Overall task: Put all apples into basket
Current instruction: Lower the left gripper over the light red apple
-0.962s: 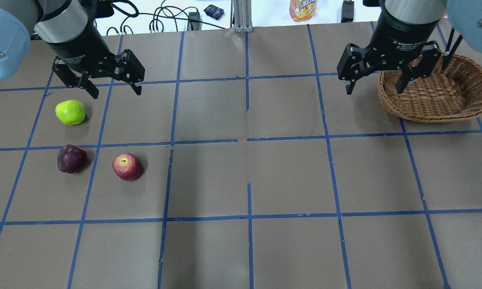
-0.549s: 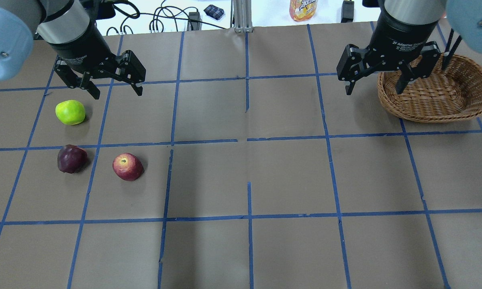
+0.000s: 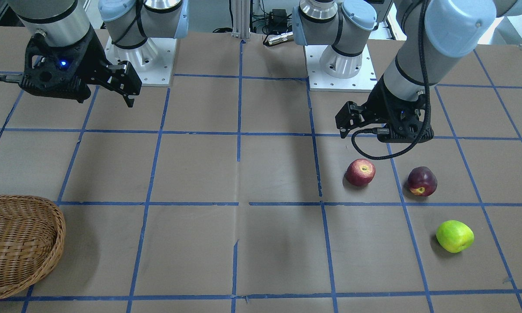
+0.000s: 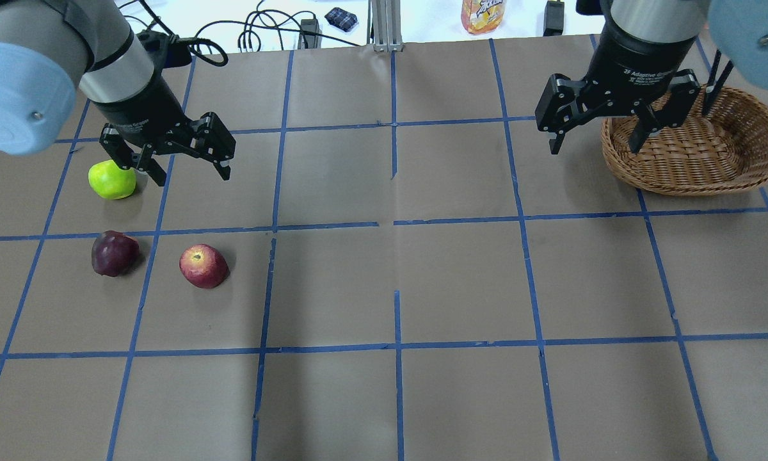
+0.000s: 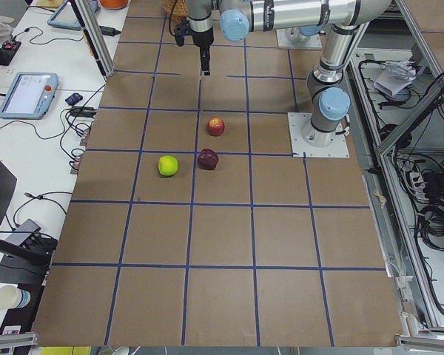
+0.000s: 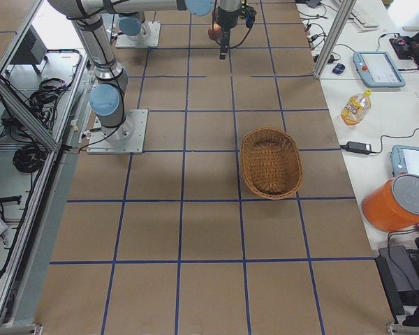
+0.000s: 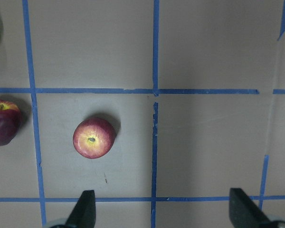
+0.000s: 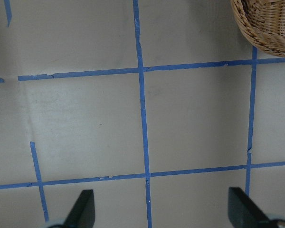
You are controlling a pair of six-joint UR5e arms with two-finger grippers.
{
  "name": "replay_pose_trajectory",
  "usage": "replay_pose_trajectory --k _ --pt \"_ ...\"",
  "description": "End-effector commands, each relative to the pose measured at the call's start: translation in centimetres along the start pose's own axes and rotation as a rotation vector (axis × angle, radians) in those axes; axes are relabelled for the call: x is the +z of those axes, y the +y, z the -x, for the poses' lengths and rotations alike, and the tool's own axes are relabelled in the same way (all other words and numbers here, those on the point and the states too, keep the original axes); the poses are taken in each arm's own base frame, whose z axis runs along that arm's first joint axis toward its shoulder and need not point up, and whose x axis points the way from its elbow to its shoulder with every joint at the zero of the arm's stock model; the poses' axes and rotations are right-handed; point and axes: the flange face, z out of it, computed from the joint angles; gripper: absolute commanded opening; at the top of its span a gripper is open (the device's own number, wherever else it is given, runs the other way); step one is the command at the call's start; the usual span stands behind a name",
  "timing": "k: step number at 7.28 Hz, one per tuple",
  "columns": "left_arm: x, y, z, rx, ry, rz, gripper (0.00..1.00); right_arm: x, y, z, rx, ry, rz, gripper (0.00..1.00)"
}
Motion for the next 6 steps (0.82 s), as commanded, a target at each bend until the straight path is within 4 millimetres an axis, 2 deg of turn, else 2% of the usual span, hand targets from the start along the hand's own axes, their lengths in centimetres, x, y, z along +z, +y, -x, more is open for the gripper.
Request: replay_pose_trajectory --k 1,2,3,4,6 --pt "7.9 -1.5 6.2 0.027 0.031 0.050 1.00 0.0 0.0 0.0 -0.005 0.000 0.000 1.00" --pt "11.5 -1.1 8.7 0.059 0.049 0.067 1.00 -0.1 0.0 0.0 -0.005 0.006 -0.002 1.00" --pt "13.4 -1.1 10.0 0.079 0.035 0.022 1.00 0.0 0.0 -0.1 -0.006 0.014 -0.001 1.00" --pt "15.9 -0.3 10.5 0.110 0.046 0.054 1.00 0.0 0.0 -0.1 -0.007 0.009 -0.001 1.00" --pt "18.7 -0.1 11.3 0.091 0.069 0.085 1.00 0.0 0.0 -0.1 -0.006 0.012 -0.001 1.00"
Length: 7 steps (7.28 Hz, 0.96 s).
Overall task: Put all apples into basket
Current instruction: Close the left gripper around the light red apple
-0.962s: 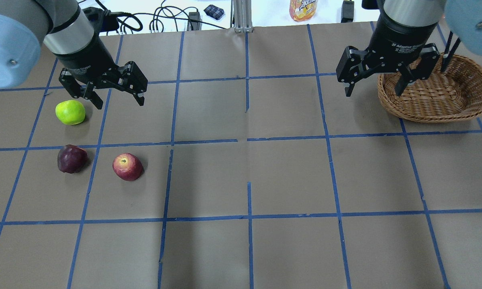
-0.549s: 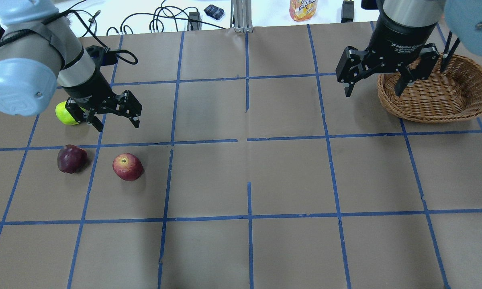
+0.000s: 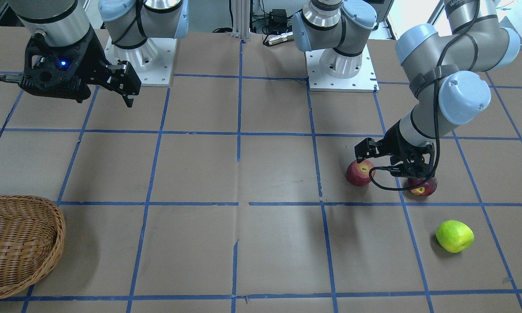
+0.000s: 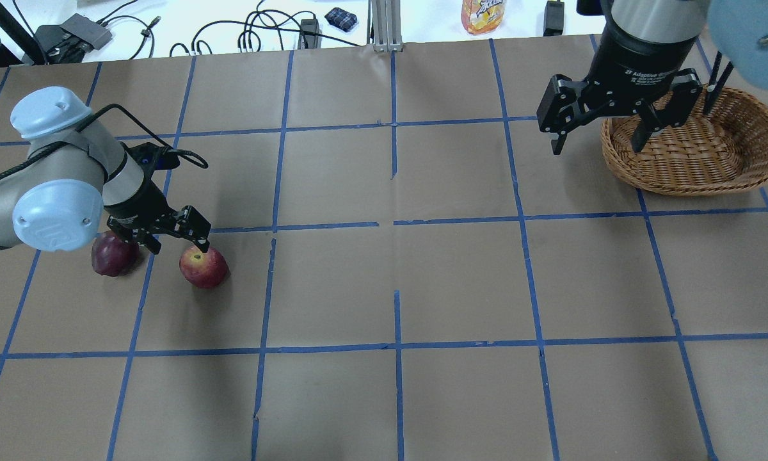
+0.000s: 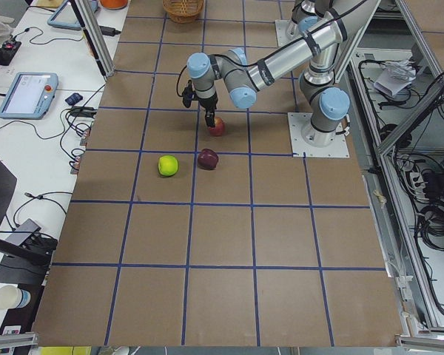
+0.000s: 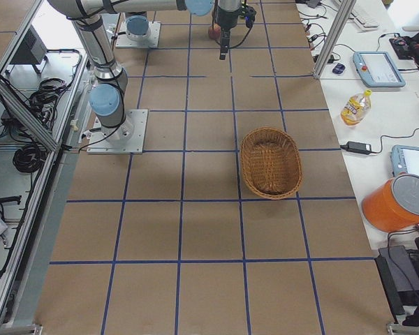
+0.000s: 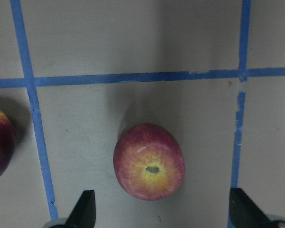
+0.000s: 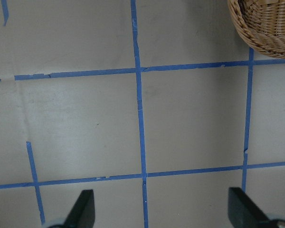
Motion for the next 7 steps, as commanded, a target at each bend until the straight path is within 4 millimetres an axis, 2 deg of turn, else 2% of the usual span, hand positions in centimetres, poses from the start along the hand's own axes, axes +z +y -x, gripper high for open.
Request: replay_pose_trajectory --k 1,2,5,6,7 --pt "2.4 -0.1 0.6 -0.006 0.018 0.032 1.00 0.0 0.0 0.0 0.000 0.002 -0.001 1.00" --pt "3.3 -0.4 0.8 -0.006 0.021 0.039 1.00 0.2 0.0 0.0 0.000 0.004 0.005 1.00" --pt "4.2 -1.1 0.6 -0.028 0.062 0.024 1.00 0.3 0.1 0.0 0.002 0.004 0.008 1.00" --pt "4.1 -1.2 0.6 -0.030 0.066 0.020 1.00 0.3 0.1 0.1 0.000 0.002 0.007 1.00" --pt "3.0 -1.5 0.7 -0.024 0.049 0.000 1.00 0.3 0.1 0.1 0.000 0.004 0.008 1.00"
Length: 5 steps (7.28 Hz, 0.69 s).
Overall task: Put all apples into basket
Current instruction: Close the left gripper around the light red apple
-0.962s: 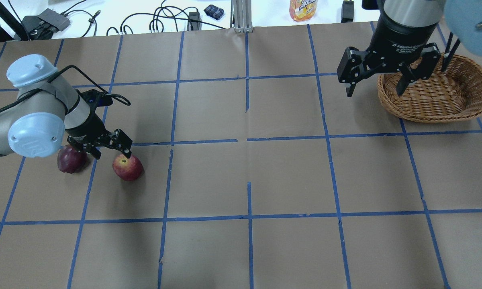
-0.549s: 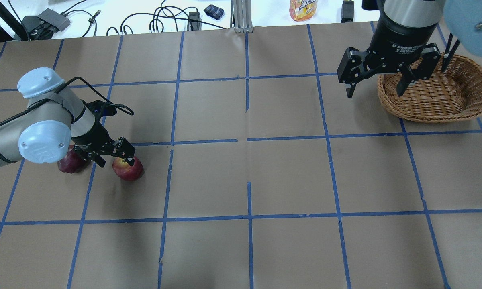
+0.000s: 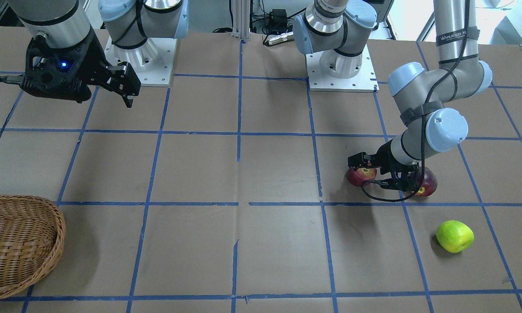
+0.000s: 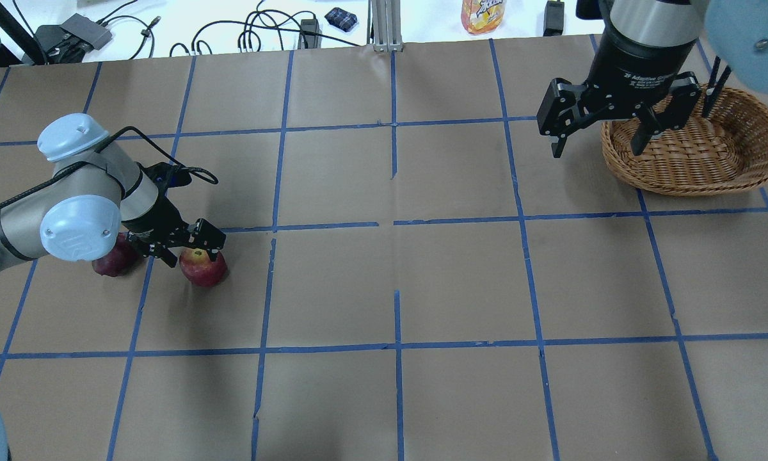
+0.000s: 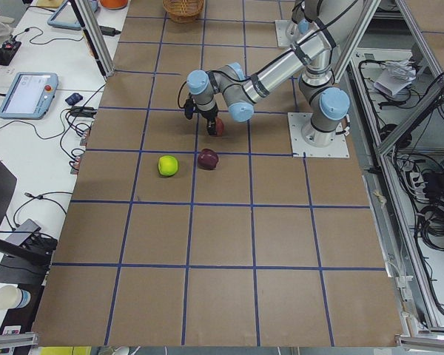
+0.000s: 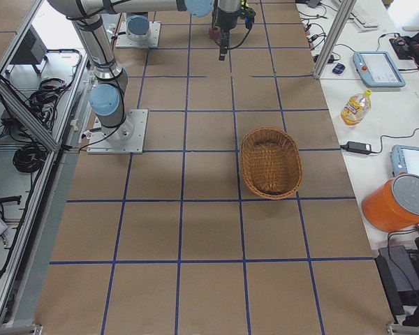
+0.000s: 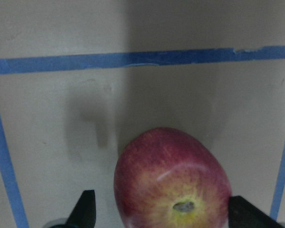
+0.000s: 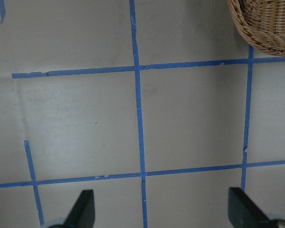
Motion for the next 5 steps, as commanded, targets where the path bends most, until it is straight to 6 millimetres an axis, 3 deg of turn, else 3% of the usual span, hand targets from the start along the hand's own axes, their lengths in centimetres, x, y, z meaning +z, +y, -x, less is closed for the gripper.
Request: replay_pose_trajectory --k 1,5 --pt "-1.5 0.0 -0.2 0.007 -0.011 -0.028 1.00 0.1 0.0 0.0 0.000 0.001 0.002 1.00" --pt "1.7 0.8 -0.6 -0.004 0.016 0.034 1.00 0.1 0.0 0.0 0.000 0.002 0.002 1.00"
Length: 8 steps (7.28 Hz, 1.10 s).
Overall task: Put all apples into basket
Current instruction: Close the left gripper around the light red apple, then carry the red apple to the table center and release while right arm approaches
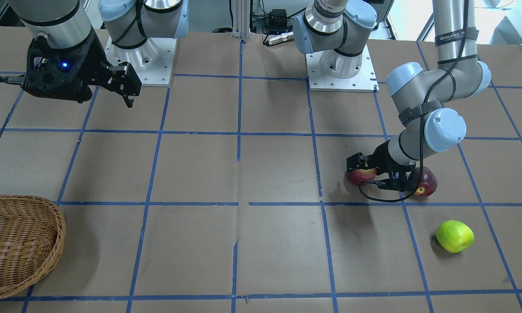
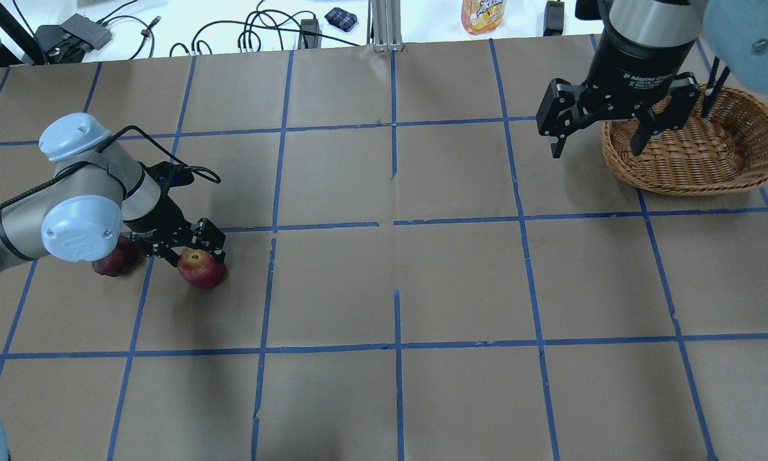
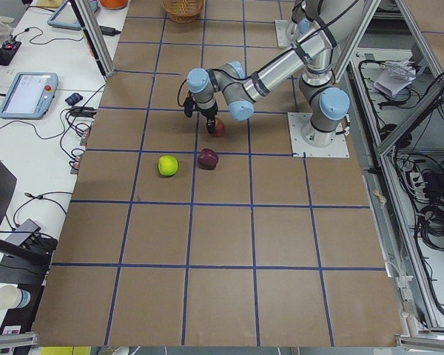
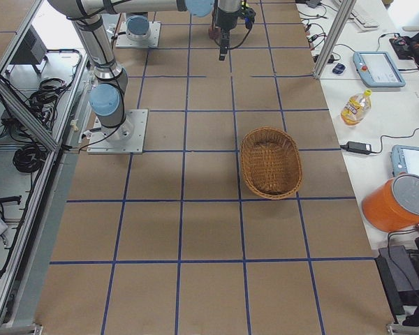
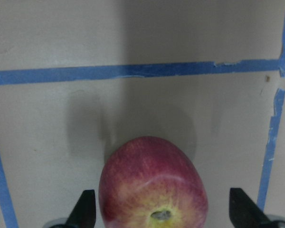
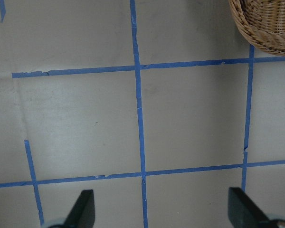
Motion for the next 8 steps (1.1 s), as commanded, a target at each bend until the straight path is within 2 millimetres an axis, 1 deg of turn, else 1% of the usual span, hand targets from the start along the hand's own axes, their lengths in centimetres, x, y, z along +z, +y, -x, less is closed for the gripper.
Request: replay_pose_trajectory --k 1,2,3,4,5,6,7,8 --pt "1.0 0.4 0.1 -0.006 0.004 0.018 0.99 0.1 0.0 0.0 0.000 0.002 0.004 1.00" --pt "-0.2 -0.1 0.3 0.002 -0.018 -0.022 0.55 0.1 0.0 0.0 0.000 0.000 0.004 1.00" --pt "-2.0 -0.5 -0.6 0.003 -0.024 -0.058 0.34 0.1 0.0 0.0 0.000 0.000 0.004 1.00" --pt "-3.9 -1.2 -2.2 -0.043 -0.019 -0.085 0.33 0.1 0.0 0.0 0.000 0.002 0.004 1.00" --pt "-5.0 -2.3 -6.8 -0.058 -0.017 -0.088 0.33 0.1 0.0 0.0 0.000 0.002 0.004 1.00" --pt "-5.4 -2.7 -13.5 -0.063 -0.020 -0.105 0.33 0.2 0.0 0.0 0.000 0.002 0.005 1.00" --pt "-4.5 -2.3 -20.7 -0.094 0.027 -0.117 0.33 0.2 0.0 0.0 0.000 0.002 0.005 1.00" --pt "-3.8 -3.5 -25.7 -0.170 0.137 -0.157 0.33 0.2 0.0 0.0 0.000 0.000 0.006 1.00"
